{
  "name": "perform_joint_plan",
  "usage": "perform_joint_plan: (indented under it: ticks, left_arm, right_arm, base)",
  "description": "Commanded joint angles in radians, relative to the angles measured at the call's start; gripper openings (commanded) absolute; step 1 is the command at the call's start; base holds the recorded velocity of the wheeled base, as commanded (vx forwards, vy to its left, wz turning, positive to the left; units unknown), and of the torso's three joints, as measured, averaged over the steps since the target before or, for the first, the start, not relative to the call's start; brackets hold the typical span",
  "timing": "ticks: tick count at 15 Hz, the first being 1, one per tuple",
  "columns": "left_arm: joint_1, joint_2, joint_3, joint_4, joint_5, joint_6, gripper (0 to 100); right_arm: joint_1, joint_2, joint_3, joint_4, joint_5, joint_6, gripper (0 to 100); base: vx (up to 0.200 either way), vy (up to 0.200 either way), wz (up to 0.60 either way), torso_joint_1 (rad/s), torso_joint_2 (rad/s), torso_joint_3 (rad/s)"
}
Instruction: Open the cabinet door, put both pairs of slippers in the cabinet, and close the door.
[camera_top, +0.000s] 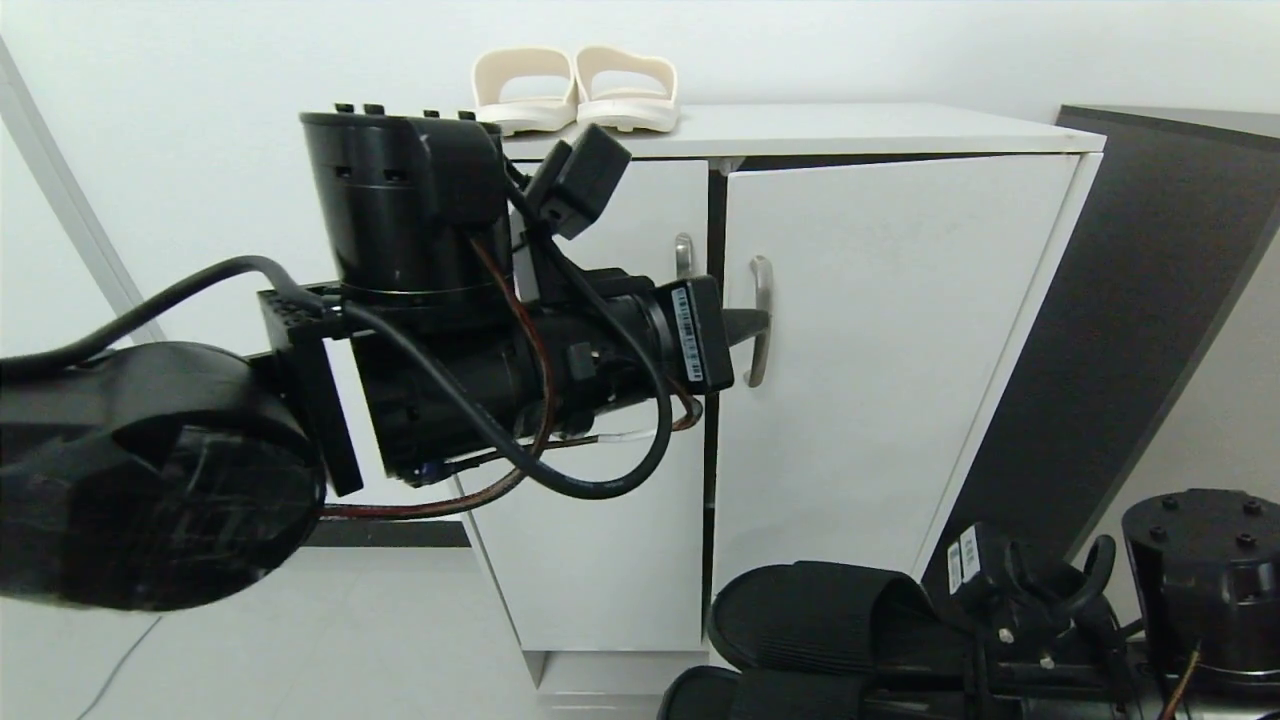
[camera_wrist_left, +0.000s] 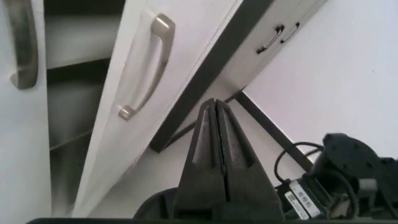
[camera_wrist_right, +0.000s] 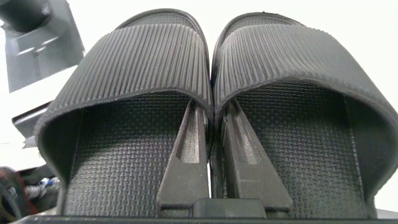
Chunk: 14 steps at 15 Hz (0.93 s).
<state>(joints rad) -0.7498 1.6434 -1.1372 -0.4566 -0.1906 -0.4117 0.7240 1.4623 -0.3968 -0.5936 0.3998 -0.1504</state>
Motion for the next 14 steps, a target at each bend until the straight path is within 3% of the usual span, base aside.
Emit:
perform_joint_plan:
  ticks: [1,4,5,8,14]
  left_arm:
    - [0.006,-0.054,0.017,-0.001,-0.003,-0.004,0]
    - [0.079,-0.014,0.014,-0.048,-0.043,-0.01,0]
    - [0.107,0.013,0.004,-0.08,-0.07,-0.029,0]
    - [0.145,0.093,-0.07,-0.1,-0.069,-0.068,0]
    - [0.165,0.19,-0.187,-0.09,-0.067,-0.072,0]
  right_arm:
    - [0.002,-0.002,0.004,0.0,0.002,-0.009,0]
    - [0.002,-0.004,0.009,-0.002,0.004,-0.02,0]
    - [0.002,-0.004,0.009,-0.002,0.004,-0.02,0]
    - [0.002,-0.004,0.009,-0.008,0.004,-0.02,0]
    - [0.002,-0.005,0.015,-0.017,0.004,-0.021,0]
  base:
    - [0.0,0.0,0.0,0.0,0.0,0.0]
    - [0.0,0.0,0.0,0.0,0.0,0.0]
    - [0.0,0.0,0.0,0.0,0.0,0.0]
    - [0.0,0.0,0.0,0.0,0.0,0.0]
    - [0.0,0.0,0.0,0.0,0.0,0.0]
